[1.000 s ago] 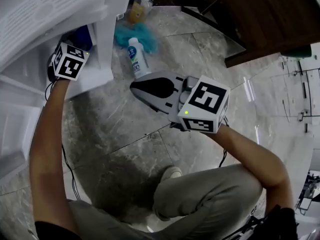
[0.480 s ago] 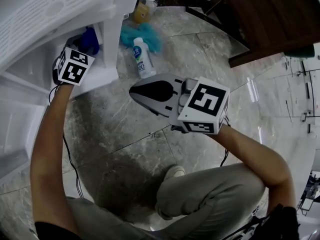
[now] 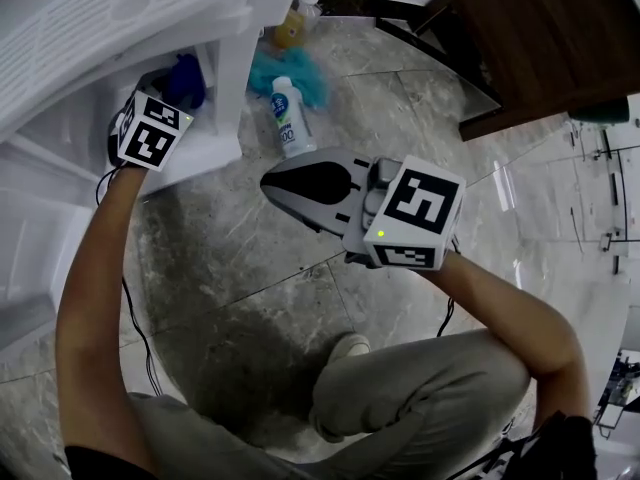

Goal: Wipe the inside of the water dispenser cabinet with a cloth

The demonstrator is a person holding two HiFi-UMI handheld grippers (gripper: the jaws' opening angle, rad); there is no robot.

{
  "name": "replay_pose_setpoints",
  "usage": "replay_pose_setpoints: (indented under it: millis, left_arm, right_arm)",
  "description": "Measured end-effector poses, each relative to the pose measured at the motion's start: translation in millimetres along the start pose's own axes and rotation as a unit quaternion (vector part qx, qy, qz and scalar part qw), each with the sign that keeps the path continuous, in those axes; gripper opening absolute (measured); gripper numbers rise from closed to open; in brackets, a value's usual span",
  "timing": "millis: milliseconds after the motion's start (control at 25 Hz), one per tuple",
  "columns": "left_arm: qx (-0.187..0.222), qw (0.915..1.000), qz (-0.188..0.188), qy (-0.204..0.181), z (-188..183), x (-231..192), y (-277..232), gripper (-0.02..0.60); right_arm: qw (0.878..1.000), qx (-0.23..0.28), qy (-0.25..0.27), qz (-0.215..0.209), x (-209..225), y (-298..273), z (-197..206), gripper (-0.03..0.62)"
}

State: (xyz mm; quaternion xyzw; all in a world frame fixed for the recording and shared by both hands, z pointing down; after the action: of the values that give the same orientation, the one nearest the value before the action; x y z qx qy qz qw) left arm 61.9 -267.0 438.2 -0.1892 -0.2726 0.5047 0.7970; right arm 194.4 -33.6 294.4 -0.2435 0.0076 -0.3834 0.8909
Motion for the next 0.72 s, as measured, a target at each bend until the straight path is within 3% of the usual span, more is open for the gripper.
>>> replay_pose_setpoints:
  millis: [320,520,720]
  left_arm:
    - [-0.004,0.9997,-0.003,0.022,-2,-8,-8,0.132]
    - [0.01,0.9948,0.03,0.097,1,-29,-11,0.133]
    - [0.003,0.9963,0.001,0.086,-5,-24,-9,0.133]
  right_arm:
    - [0.999,0.029,-0.005,-0.038,-12,-3,-9,-0.002]
    - [0.998,0.038,-0.007,-0.05,-18,7,-7,-0.002]
    - [0.998,0.042,0.005,-0.045,-22,9,-14,-0.002]
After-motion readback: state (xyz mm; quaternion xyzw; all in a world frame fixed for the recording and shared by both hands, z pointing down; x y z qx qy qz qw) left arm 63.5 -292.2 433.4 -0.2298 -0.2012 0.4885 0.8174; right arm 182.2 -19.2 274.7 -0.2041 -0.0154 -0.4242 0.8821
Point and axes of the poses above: the fingertips, and each gripper's own axes: y backward along the fingers, x to its right, z out of its underside, the point moved 9 cm from there along y, backward along the fingers, and after that the axes turned 6 degrees about z, right-handed, at the moved point
